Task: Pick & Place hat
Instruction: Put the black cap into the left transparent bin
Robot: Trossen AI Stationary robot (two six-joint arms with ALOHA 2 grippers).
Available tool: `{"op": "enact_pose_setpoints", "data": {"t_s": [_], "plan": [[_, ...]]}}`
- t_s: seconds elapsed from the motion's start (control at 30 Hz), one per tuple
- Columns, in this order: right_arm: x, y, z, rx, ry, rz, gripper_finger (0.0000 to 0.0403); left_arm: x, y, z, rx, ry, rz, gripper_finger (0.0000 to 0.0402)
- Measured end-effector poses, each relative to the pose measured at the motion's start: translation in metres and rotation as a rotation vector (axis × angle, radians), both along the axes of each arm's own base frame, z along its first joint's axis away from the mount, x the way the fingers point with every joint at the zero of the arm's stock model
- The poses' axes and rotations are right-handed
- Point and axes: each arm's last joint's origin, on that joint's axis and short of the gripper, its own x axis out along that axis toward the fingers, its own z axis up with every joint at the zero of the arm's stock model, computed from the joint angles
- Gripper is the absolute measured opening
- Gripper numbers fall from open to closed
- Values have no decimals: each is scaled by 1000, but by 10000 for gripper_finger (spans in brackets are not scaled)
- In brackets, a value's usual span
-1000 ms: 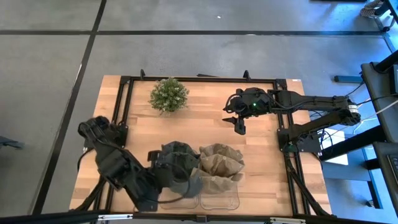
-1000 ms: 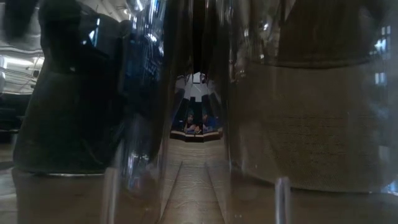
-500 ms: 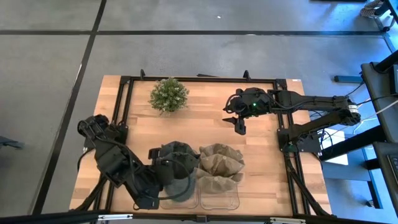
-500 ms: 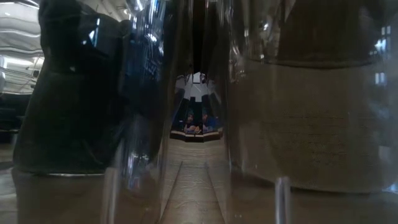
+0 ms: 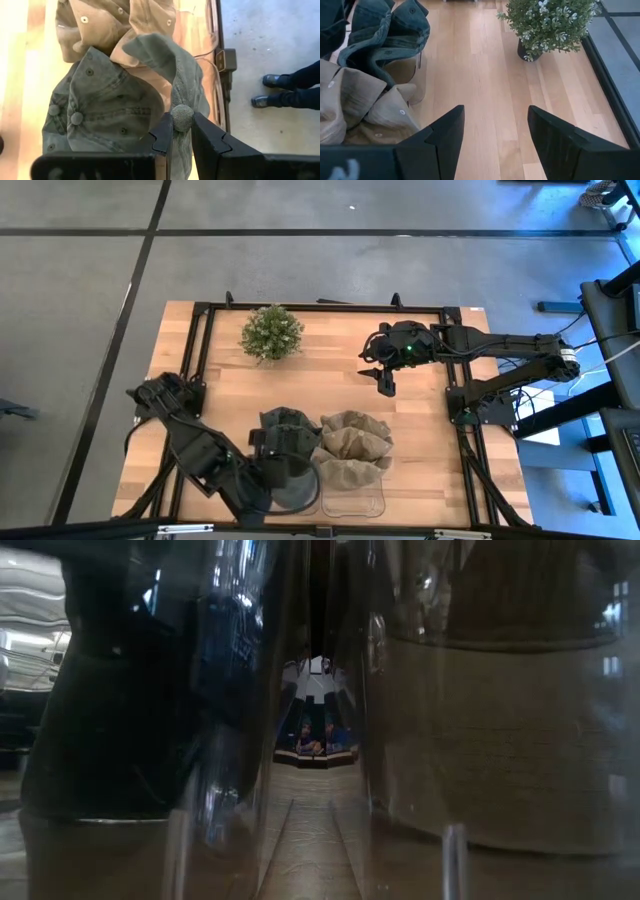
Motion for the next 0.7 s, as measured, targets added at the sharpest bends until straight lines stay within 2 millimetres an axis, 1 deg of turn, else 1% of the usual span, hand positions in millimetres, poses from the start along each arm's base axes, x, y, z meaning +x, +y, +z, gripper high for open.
{"op": "enact_pose_setpoints", "data": {"t_s": [0.17, 0.4, 0.7], "plan": [[0, 0, 0, 9, -1, -7, 219, 11, 0, -11, 23, 27, 12, 42], [1, 0, 1, 42, -13, -33, 219, 32, 1, -32, 62, 98, -30, 42], [0, 0, 1, 44, -13, -34, 219, 40, 16, -33, 113, 114, -40, 48]]}}
